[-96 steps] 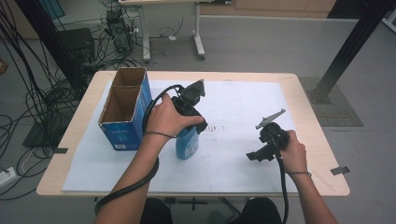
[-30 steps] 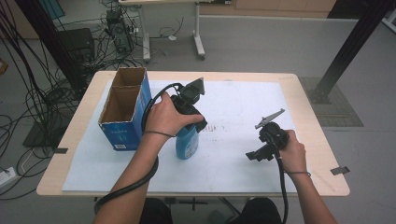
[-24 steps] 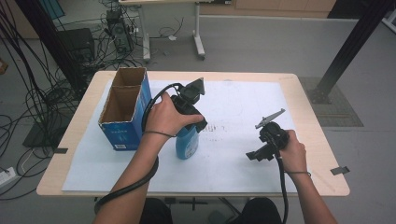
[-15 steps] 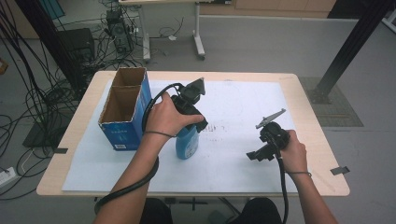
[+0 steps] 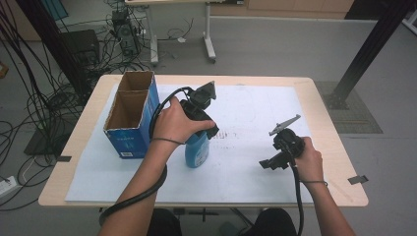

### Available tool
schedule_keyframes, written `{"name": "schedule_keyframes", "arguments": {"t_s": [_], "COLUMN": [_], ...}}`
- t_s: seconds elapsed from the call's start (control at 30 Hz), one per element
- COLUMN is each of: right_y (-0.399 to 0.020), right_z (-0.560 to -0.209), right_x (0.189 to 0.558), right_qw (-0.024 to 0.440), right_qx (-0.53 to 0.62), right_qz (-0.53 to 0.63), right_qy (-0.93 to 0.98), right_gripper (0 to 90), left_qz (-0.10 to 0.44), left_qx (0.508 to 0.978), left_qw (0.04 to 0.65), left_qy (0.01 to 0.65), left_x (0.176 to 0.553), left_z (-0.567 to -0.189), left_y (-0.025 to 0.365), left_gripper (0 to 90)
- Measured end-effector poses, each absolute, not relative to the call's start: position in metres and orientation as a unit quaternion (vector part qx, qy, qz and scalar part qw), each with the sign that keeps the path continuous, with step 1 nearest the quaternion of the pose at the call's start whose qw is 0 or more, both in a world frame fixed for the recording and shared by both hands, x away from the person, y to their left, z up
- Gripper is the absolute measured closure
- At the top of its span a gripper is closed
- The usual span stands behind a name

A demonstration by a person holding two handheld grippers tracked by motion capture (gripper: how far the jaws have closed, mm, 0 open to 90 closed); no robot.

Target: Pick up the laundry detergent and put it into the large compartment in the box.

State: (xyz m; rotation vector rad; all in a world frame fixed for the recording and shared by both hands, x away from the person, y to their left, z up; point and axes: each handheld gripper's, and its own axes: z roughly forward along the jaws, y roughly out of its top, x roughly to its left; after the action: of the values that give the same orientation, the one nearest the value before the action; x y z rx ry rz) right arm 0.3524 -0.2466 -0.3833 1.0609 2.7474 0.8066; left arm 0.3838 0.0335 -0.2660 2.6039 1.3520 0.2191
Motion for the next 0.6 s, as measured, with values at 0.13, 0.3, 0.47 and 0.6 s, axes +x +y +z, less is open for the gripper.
{"name": "schedule_keyframes", "arguments": {"t_s": [0.13,0.3,0.47,0.6], "right_y": [-0.2454,-0.2447,-0.2443,-0.2446], "right_z": [-0.3832,-0.3837,-0.3835,-0.3837], "right_x": [0.3523,0.3521,0.3519,0.3516], "right_qw": [0.044,0.043,0.044,0.043], "right_qx": [0.346,0.347,0.346,0.346], "right_qz": [0.263,0.262,0.261,0.263], "right_qy": [0.9,0.9,0.9,0.9], "right_gripper": [5.7,5.7,5.7,5.7], "left_qz": [0.075,0.075,0.075,0.075], "left_qx": [0.881,0.881,0.881,0.881], "left_qw": [0.102,0.101,0.101,0.099], "left_qy": [0.456,0.457,0.457,0.457], "left_x": [0.3836,0.3834,0.3834,0.3841], "left_z": [-0.265,-0.2645,-0.2648,-0.2671], "left_y": [0.0336,0.0333,0.0329,0.0324], "left_gripper": [8.0,8.1,8.1,8.1]}}
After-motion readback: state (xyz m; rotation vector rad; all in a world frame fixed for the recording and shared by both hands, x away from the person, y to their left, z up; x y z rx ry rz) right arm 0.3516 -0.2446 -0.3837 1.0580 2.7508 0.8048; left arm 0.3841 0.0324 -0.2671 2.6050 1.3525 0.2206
